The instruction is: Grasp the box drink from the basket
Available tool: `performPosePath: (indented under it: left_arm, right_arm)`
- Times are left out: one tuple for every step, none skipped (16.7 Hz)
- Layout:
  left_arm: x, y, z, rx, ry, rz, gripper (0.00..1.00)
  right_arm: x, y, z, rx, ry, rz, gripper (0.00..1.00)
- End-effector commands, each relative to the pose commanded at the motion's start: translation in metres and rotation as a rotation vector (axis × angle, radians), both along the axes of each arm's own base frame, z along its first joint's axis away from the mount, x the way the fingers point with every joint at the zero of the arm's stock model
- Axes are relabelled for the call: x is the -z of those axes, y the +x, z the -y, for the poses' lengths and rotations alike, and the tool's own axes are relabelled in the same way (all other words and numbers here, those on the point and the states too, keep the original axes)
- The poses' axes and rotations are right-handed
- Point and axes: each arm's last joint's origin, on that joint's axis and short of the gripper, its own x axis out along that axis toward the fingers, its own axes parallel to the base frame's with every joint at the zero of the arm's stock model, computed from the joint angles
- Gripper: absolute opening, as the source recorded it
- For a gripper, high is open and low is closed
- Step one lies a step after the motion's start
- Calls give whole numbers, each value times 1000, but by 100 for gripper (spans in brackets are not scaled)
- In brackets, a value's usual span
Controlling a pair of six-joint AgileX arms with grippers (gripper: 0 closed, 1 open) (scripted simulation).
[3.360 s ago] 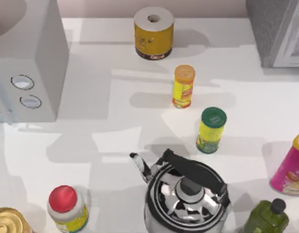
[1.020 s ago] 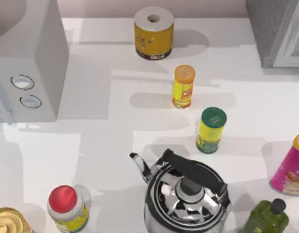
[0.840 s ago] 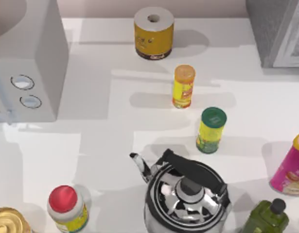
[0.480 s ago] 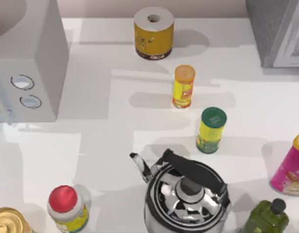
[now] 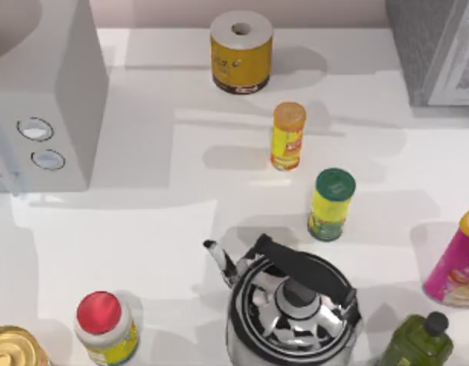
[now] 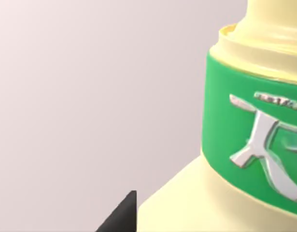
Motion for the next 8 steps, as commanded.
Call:
performPosePath:
  left_arm:
    - [-18, -2, 0, -9, 6, 33, 0]
    - [-33, -4, 0, -16, 10, 56, 0]
    - [-45, -5, 0, -19, 11, 65, 0]
    - [-55, -7, 0, -20, 10, 61, 0]
    - [-62, -7, 0, -17, 7, 42, 0]
    - [-67, -7, 0, -10, 1, 9, 0]
    - [-68, -7, 0, -1, -8, -35, 0]
    - [-68, -6, 0, 11, -16, -80, 0]
  right_arm:
    - [0, 0, 0, 0, 0, 0, 100]
    - [0, 0, 0, 0, 0, 0, 100]
    - [0, 0, 0, 0, 0, 0, 100]
    - [0, 0, 0, 0, 0, 0, 100]
    - [0, 0, 0, 0, 0, 0, 100]
    - [0, 0, 0, 0, 0, 0, 100]
    - [0, 0, 0, 0, 0, 0, 100]
    - [0, 0, 0, 0, 0, 0, 100]
